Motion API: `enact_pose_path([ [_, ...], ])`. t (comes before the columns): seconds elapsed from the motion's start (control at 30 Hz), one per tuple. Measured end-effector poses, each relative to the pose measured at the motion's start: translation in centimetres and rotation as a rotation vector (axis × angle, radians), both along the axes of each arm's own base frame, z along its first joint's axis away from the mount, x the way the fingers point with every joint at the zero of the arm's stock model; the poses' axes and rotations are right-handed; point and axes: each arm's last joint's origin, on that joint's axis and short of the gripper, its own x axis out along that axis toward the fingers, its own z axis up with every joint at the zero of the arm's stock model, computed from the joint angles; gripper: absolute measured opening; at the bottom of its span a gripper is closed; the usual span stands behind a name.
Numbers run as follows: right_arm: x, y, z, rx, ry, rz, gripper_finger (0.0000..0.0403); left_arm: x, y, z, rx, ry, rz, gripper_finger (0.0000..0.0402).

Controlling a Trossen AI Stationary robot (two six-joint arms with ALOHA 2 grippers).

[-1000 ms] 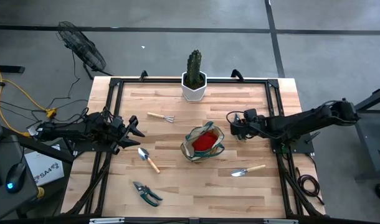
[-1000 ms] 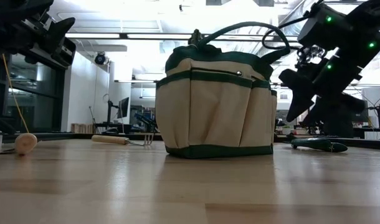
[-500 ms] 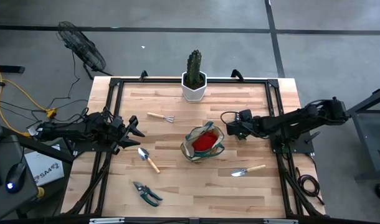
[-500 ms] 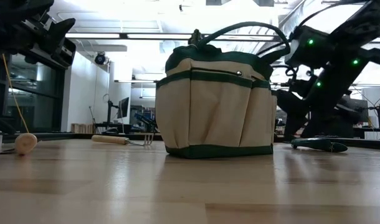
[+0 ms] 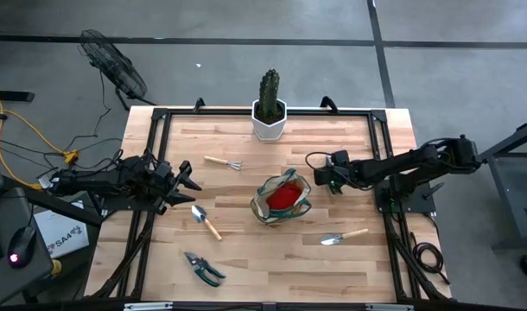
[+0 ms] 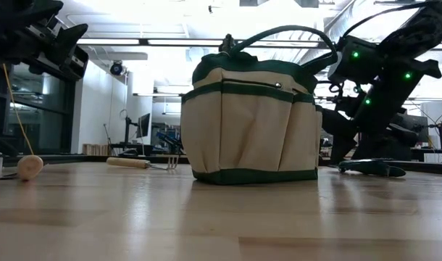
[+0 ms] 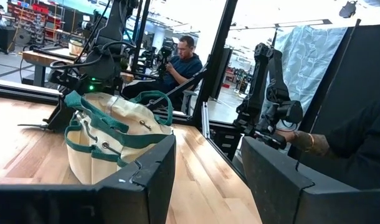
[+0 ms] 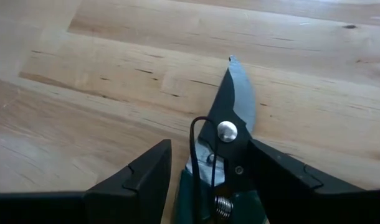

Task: Pick & Place Garden tools in Gardening bag
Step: Put the green shears into the brown gardening bag

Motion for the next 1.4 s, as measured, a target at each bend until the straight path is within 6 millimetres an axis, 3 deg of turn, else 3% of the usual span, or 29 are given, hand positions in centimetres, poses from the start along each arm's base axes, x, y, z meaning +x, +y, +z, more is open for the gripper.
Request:
enact_pose_path([
  [0.47, 0.01, -0.01, 0.02, -0.002, 0.000, -0.001, 0.0090, 0.00, 0.00, 0.01, 0.000, -0.001, -0.001, 0.0180],
  [0.93, 0.02, 0.00, 0.03, -0.006, 0.007, 0.013, 0.0011, 0.00, -0.01, 0.00, 0.001, 0.000, -0.004, 0.0180],
  [1.4, -0.02, 0.08, 0.52, -0.013, -0.010, 0.037, 0.0005, 0.00, -0.01, 0.00, 0.000, -0.001, -0.003, 0.0180],
])
